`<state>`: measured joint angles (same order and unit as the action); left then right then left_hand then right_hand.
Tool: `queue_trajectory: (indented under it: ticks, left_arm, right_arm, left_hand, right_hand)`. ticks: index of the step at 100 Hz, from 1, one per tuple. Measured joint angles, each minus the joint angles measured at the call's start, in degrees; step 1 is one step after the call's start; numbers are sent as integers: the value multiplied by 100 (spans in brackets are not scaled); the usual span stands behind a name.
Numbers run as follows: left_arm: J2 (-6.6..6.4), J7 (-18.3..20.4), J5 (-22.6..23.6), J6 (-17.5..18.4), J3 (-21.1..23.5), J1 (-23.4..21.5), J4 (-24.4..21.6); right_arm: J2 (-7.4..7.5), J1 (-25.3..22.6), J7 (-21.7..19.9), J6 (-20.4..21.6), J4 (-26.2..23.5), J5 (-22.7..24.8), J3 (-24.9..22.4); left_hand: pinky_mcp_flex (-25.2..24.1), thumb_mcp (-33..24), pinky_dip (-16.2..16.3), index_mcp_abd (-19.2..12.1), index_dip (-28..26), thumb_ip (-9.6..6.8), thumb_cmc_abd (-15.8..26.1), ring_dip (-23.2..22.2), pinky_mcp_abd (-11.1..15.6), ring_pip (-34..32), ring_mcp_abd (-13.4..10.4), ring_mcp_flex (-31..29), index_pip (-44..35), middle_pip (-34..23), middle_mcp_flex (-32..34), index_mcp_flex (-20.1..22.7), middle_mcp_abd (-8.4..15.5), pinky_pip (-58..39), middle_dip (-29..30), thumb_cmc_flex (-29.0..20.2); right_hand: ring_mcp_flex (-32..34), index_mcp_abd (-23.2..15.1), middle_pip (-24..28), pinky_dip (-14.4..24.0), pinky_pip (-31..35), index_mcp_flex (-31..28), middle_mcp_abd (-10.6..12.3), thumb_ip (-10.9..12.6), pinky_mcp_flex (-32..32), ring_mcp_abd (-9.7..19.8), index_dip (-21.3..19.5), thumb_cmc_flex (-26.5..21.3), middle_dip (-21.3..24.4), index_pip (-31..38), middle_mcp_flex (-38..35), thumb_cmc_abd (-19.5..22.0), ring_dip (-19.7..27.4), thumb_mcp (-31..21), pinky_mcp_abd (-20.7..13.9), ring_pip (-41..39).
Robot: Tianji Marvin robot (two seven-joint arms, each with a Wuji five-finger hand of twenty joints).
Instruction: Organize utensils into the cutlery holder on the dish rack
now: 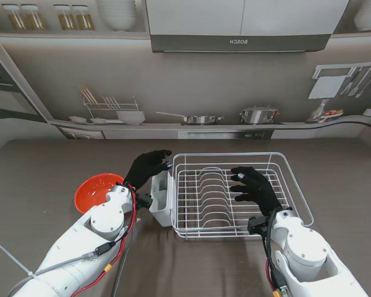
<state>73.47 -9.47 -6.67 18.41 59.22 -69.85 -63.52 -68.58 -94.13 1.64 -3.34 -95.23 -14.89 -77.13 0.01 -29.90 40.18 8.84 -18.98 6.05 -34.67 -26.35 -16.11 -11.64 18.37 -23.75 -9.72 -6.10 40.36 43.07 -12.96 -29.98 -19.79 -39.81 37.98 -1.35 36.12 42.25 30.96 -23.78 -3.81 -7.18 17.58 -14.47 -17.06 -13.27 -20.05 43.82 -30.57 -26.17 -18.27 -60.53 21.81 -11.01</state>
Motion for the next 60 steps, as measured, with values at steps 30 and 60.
queue_trajectory:
  ticks: [30,60]
  left_arm:
    - [-131,113,183,-143,260,-216,-506]
    - [-307,143,973,-434,838,-731,-1418]
  right_arm:
    - [0,0,-3,1,0,-4,-2]
    - [0,-1,-3,1,0,-4,-2]
  left_hand:
    - [10,352,96,-1,131,0,264,284,-55,364,3,370,148,132,-505,-309,-27,1391,348,-6]
    - [46,789,298,-2,178,-1,618,296,-55,406,3,363,168,115,-494,-364,-35,1519,352,-10]
  right_hand:
    - [1,2,0,0,0,0,-1,0,1,-1,0,0,0,0,0,0,0,0,0,-7]
    - [2,3,0,0,0,0,-2,0,2,-3,0,0,0,0,0,0,0,0,0,-8]
